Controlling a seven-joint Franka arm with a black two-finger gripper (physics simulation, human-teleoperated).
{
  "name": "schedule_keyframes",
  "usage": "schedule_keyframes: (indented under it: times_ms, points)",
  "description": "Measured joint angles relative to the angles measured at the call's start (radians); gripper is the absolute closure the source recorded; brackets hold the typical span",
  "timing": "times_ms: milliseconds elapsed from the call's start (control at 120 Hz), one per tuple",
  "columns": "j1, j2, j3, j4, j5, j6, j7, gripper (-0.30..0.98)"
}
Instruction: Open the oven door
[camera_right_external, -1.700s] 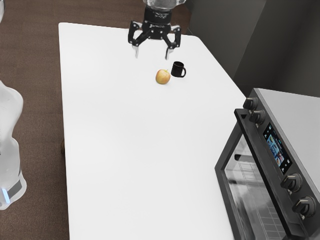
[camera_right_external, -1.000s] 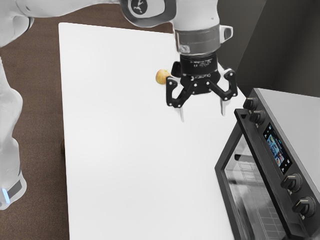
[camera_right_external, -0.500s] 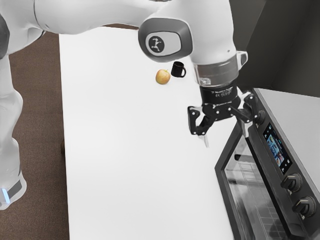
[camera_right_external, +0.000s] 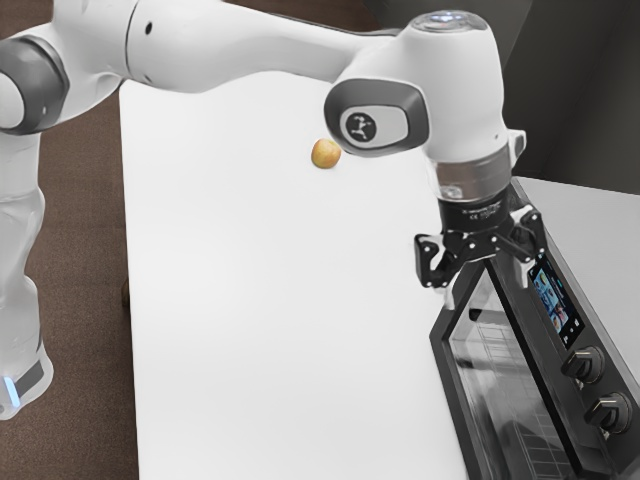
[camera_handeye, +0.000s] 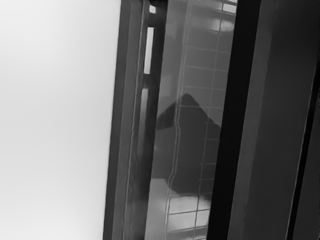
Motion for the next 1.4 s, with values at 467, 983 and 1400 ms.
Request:
schedule_keyframes:
  times_ms: [467, 983, 1400]
  points:
    - [-0.001, 0.035, 0.049, -0.026, -0.028, 0.038, 0.036, 0.0]
    - [0.002, -0.181, 0.076, -0.343, -0.122, 0.146, 0.06, 0.0]
    - [0.256, -0.508, -0.068, -0.641, -0.253, 0.212, 0.069, 0.03]
